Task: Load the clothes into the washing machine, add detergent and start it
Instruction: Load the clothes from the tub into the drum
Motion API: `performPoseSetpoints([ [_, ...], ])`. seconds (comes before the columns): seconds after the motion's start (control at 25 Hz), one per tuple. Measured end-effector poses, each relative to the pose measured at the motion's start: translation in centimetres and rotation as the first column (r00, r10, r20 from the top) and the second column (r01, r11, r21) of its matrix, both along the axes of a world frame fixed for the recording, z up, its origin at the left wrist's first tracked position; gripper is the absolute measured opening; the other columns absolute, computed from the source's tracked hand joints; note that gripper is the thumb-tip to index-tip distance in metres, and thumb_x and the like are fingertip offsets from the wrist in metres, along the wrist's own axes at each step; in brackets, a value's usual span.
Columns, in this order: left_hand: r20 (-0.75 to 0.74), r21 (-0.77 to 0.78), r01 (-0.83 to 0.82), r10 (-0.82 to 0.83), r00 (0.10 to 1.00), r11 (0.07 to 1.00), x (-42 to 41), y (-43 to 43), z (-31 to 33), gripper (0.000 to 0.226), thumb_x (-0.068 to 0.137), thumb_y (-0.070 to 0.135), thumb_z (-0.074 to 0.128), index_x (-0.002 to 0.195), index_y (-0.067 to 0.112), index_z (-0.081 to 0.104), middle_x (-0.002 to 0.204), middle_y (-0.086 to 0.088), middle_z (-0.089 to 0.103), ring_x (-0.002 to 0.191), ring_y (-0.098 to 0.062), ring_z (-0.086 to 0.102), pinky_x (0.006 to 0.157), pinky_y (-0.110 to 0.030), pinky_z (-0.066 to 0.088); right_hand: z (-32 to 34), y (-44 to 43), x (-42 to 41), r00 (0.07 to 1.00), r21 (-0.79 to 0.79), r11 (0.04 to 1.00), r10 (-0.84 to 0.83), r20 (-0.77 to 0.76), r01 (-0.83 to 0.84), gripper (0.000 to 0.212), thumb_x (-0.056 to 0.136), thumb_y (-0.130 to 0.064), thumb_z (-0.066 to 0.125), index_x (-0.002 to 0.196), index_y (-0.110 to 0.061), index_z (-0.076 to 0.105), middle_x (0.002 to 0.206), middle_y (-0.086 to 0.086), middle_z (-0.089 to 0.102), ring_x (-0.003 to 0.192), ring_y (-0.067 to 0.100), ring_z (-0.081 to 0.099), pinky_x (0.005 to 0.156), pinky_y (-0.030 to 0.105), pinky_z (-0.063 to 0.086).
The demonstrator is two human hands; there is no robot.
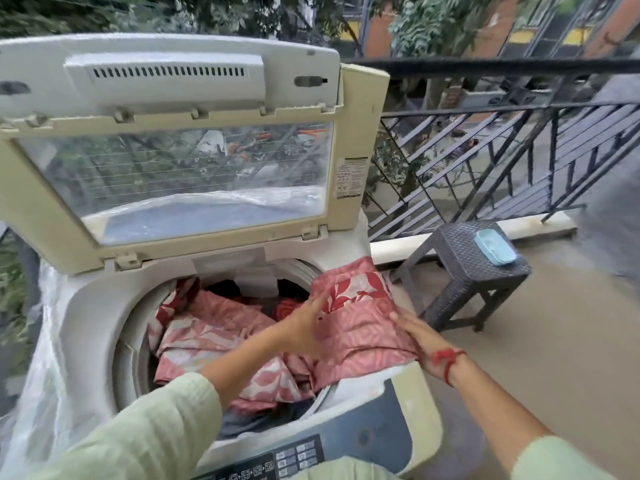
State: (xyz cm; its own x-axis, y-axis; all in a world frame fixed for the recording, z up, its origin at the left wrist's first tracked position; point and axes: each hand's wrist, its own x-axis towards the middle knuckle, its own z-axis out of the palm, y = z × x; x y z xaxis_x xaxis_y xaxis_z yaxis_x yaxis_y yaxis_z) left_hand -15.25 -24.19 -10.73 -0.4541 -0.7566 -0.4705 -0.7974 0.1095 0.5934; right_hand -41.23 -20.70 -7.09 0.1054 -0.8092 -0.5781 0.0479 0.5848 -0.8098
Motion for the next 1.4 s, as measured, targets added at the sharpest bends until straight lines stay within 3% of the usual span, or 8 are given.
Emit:
performPoseSetpoints([
  [0.28, -0.278, -0.319, -0.371, 0.288, 0.916, 0.872, -1.5, 4.6, 3.1, 0.041, 0.069, 0.011, 0.056, 0.107, 0.021, 0.068, 0.103, -0.002, 0.071, 0.101, -0.023, 0.065, 0.081, -0.034, 0.051, 4.1, 3.8, 2.1, 0.787, -0.609, 0.787, -0.314, -0.531, -0.097, 0.027, 0.081, -0.015, 0.071, 0.065, -0.025, 0.051, 0.065, -0.006, 0.052, 0.061, 0.015, 0.049, 0.057, 0.025, 0.038],
  [0.68, -0.561, -0.713, -0.700, 0.565, 0.605, 0.042, 16.3, 9.0, 16.9, 0.062, 0.066, 0.007, 0.074, 0.120, 0.032, 0.057, 0.084, 0.011, 0.048, 0.075, -0.003, 0.053, 0.068, -0.022, 0.043, 15.6, 2.8, 21.3, 0.969, -0.946, 0.250, -0.083, -0.232, -0.205, 0.010, 0.092, -0.032, 0.056, 0.089, -0.022, 0.058, 0.077, -0.008, 0.060, 0.072, 0.009, 0.057, 0.065, 0.026, 0.046],
  [0.8, 0.215, -0.674, -0.334, 0.608, 0.765, 0.658, 17.2, 7.8, 11.6, 0.059, 0.080, 0.016, 0.063, 0.136, 0.023, 0.048, 0.118, -0.013, 0.053, 0.108, -0.037, 0.054, 0.084, -0.045, 0.049, 8.0, 0.9, 21.2, 0.406, -0.274, 0.416, 0.273, -0.872, -0.867, 0.028, 0.094, -0.026, 0.050, 0.112, -0.005, 0.052, 0.105, 0.017, 0.062, 0.100, 0.034, 0.058, 0.082, 0.039, 0.046],
  [0.88, 0.613, -0.111, 0.006, 0.064, 0.787, 0.994, 15.1, 7.5, 7.3, 0.065, 0.090, 0.034, 0.055, 0.148, 0.022, 0.027, 0.148, -0.015, 0.033, 0.134, -0.038, 0.033, 0.105, -0.045, 0.036, 3.3, 0.8, 18.5, -0.231, 0.301, 0.035, 0.562, -0.795, -0.953, 0.027, 0.089, -0.020, 0.058, 0.110, -0.003, 0.055, 0.106, 0.018, 0.062, 0.104, 0.034, 0.057, 0.079, 0.035, 0.046],
  [0.92, 0.624, 0.076, 0.046, -0.084, 0.777, 0.996, 13.7, 7.3, 5.5, 0.075, 0.089, 0.045, 0.054, 0.151, 0.023, 0.018, 0.152, -0.014, 0.027, 0.137, -0.036, 0.029, 0.109, -0.042, 0.032, 2.2, 0.4, 16.5, -0.253, 0.294, -0.034, 0.610, -0.751, -0.955, 0.023, 0.087, -0.017, 0.060, 0.106, -0.005, 0.059, 0.103, 0.013, 0.063, 0.104, 0.030, 0.058, 0.079, 0.033, 0.046],
  [1.08, 0.665, 0.335, 0.116, -0.322, 0.674, 0.935, 9.1, 5.4, 2.6, 0.099, 0.075, 0.052, 0.071, 0.149, 0.012, 0.020, 0.146, -0.012, 0.039, 0.127, -0.032, 0.046, 0.103, -0.039, 0.041, 3.3, -2.9, 6.8, 0.742, -0.396, 0.707, 0.272, -0.612, -0.586, 0.052, 0.078, -0.035, 0.073, 0.125, -0.037, 0.052, 0.130, -0.008, 0.054, 0.122, 0.008, 0.049, 0.104, 0.029, 0.042],
  [1.24, 0.671, 0.034, 0.230, -0.193, 0.716, 0.972, 3.9, 0.3, 4.1, 0.116, 0.057, 0.054, 0.082, 0.148, 0.016, 0.021, 0.148, -0.009, 0.037, 0.131, -0.033, 0.043, 0.103, -0.052, 0.040, 2.2, -3.5, -1.6, 0.805, -0.095, 0.934, 0.241, -0.542, -0.344, 0.104, 0.068, -0.026, 0.080, 0.148, -0.029, 0.013, 0.152, 0.001, 0.024, 0.139, 0.019, 0.025, 0.114, 0.035, 0.023],
  [1.4, 0.123, -0.178, 0.108, -0.087, 0.989, 0.978, -1.8, -0.2, 2.2, 0.148, 0.054, 0.036, 0.088, 0.141, 0.035, -0.031, 0.156, -0.008, -0.024, 0.146, -0.031, 0.003, 0.116, -0.055, 0.019, -0.7, 0.4, -0.4, 0.986, -0.069, 0.994, 0.074, -0.151, -0.086, 0.057, 0.079, -0.019, 0.068, 0.133, -0.023, 0.049, 0.128, 0.002, 0.059, 0.105, 0.009, 0.063, 0.092, 0.028, 0.051],
])
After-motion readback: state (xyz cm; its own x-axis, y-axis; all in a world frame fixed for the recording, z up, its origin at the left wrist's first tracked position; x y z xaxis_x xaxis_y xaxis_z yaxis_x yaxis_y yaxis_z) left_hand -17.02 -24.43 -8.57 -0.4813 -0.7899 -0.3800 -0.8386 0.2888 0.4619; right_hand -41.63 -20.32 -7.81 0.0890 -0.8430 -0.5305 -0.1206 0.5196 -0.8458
